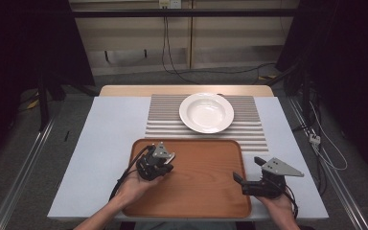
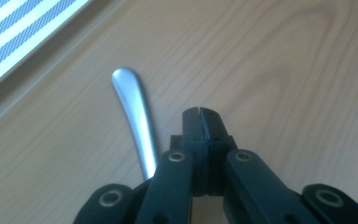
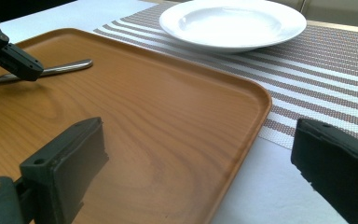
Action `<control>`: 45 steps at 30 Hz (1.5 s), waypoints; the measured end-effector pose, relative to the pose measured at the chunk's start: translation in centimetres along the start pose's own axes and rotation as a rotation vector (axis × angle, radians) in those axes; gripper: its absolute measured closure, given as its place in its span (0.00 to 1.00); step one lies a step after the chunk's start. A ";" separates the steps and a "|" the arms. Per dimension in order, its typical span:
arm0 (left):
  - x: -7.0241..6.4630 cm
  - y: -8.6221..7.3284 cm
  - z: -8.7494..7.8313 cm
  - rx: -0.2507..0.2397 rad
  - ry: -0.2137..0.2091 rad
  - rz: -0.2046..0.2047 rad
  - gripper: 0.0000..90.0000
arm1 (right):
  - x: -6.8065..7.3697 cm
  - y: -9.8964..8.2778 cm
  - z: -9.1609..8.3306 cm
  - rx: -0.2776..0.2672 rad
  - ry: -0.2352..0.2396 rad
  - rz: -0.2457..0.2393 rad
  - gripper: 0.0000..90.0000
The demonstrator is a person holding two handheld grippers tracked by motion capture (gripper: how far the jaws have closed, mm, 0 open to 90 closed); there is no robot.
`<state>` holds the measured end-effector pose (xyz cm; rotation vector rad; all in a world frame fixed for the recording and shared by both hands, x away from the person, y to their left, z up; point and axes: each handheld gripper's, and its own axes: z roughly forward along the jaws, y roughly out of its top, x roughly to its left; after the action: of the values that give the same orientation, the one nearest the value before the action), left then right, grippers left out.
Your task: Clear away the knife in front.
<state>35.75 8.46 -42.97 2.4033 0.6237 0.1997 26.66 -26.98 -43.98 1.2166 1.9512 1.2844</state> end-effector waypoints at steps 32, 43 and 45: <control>1.7 -1.2 -0.7 0.068 0.009 -0.007 1.00 | 0.2 0.0 -0.1 0.000 0.004 -0.003 0.03; 2.3 -1.4 -1.0 0.071 0.050 -0.053 1.00 | 0.2 0.0 -0.1 0.001 0.005 -0.005 0.03; 2.4 -1.4 -1.2 0.088 0.061 -0.069 1.00 | 0.2 0.0 -0.1 0.002 0.004 -0.004 0.03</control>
<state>37.00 11.25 -42.98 2.4629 0.7563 0.2206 26.48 -26.84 -43.92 1.2115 1.9573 1.2848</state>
